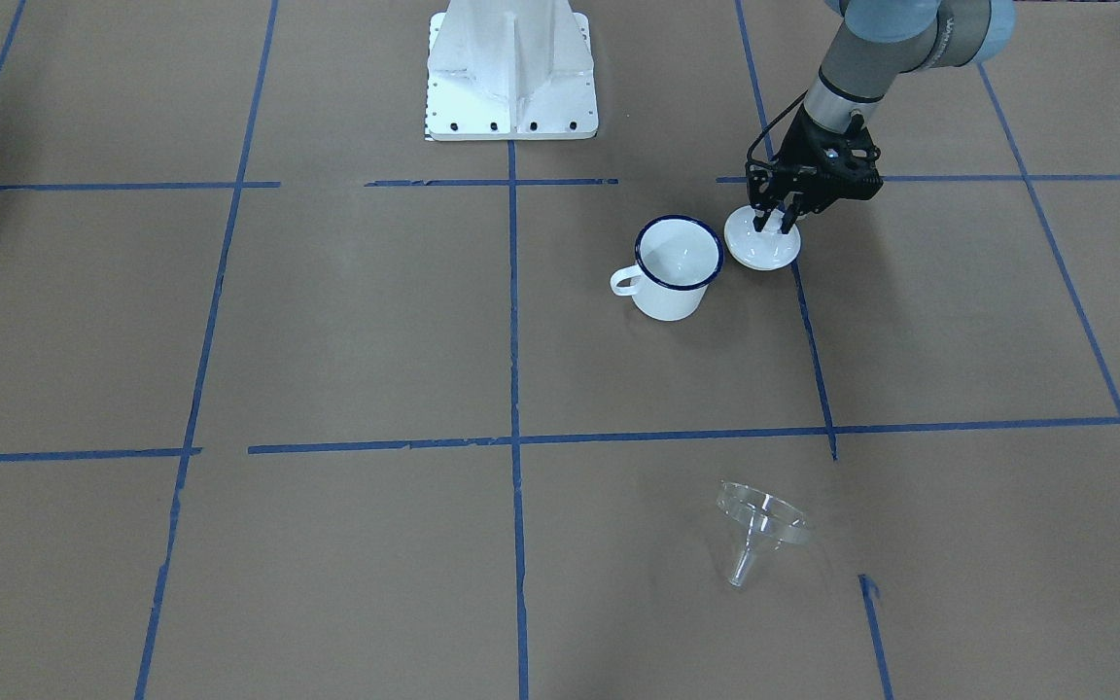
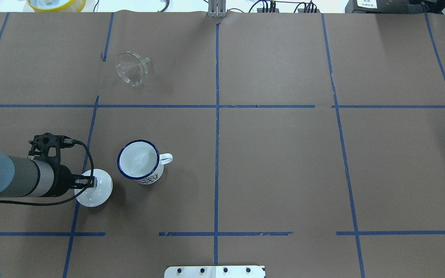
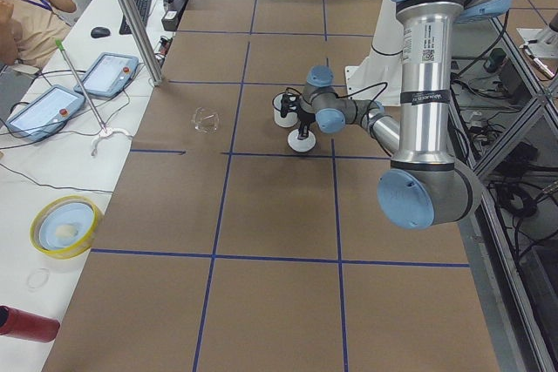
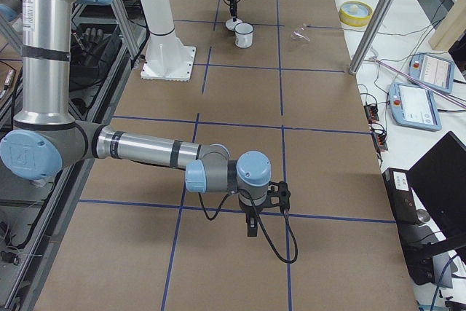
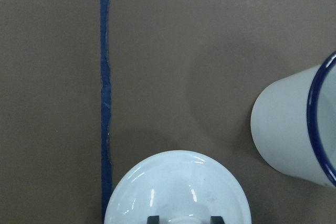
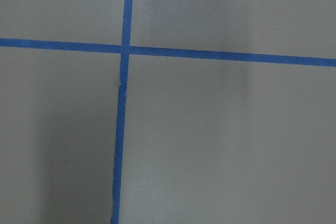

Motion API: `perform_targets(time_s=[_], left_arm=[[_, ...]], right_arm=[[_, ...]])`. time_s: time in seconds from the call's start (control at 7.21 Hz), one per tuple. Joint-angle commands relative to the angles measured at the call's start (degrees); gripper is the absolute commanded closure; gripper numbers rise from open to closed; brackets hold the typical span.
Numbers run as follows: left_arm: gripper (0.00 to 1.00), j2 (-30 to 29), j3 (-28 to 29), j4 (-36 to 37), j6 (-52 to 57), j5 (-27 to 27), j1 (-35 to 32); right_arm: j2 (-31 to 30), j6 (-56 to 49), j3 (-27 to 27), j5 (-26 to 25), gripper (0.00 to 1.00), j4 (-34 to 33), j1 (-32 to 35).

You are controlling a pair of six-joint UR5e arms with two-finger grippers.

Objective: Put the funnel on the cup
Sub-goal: 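Set the white funnel on the table beside the mug and release it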

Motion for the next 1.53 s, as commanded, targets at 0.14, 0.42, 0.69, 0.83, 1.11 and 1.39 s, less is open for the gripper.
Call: perform_targets(time_s=[0.14,0.42,0.69,0.83,1.11,1.39], left_arm=[[0.85,-0.2,0.7,-0.4,0.5,-0.1,0.0],[0.42,-0.2,0.8,-0.4,0.5,0.0,0.1],[0.00,-0.8,0.6,-0.3,-0.1,0.0,0.1],[0.00,-1.3,0.1,-0.4,-0.1,-0.1,-0.6],[0.00,-2.5,-4.2,-0.5,-0.3,-0.7,-10.2],[0.00,-7.9,-1.9,-3.0,-18.8,0.0,-15.5]], right_arm=[[0.0,0.0,0.0,0.0,0.00,0.0,0.0],[0.0,0.0,0.0,0.0,0.00,0.0,0.0],[0.0,0.0,0.0,0.0,0.00,0.0,0.0],[0.0,0.0,0.0,0.0,0.00,0.0,0.0],[0.0,0.0,0.0,0.0,0.00,0.0,0.0],[0.0,0.0,0.0,0.0,0.00,0.0,0.0]])
